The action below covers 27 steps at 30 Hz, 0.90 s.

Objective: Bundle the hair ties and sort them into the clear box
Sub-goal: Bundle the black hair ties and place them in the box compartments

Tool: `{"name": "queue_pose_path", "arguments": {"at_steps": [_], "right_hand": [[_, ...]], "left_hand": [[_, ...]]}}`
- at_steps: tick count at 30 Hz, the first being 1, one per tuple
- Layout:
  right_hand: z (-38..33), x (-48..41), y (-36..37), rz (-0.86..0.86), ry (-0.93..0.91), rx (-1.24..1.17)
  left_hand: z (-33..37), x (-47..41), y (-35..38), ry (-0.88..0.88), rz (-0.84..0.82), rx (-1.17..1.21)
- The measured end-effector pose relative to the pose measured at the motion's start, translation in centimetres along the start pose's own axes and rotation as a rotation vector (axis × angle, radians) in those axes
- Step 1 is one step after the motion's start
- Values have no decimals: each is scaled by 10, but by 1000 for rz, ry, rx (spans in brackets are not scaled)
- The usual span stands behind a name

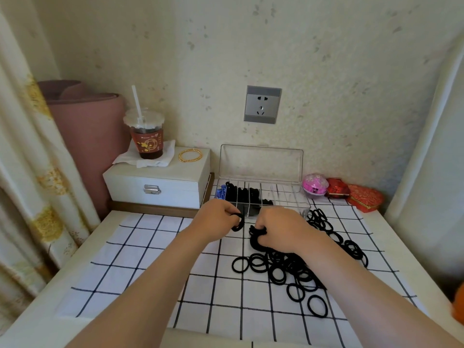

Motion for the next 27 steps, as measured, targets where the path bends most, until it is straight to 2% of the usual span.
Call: {"name": "queue_pose_path", "arguments": {"at_steps": [6, 10, 12, 19, 23, 27], "right_hand": [[25, 8, -7, -13, 151, -765], [17, 14, -8, -76, 154, -1212], [14, 13, -11, -81, 144, -1316], [29, 15, -6, 0, 311, -1230], [32, 15, -9, 47, 350, -1158], [36, 15, -13, 70, 383, -955]], "left_hand": [[-13, -1, -9, -96, 116, 274], [-11, 1, 6, -147, 58, 479], [-8, 4, 17, -189, -13, 621], [4, 8, 40, -271, -236, 955], [5, 7, 41, -218, -267, 867], [0, 5, 39, -237, -218, 857]]}}
Point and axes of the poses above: each hand's wrist, its own x-axis away from the middle knuckle, its own y-axis out of the palm, z = x × y, the point moved 10 cm from there along -x, towards the middle knuckle, and after that the axes turned 10 degrees about x, right-handed, at the moved point
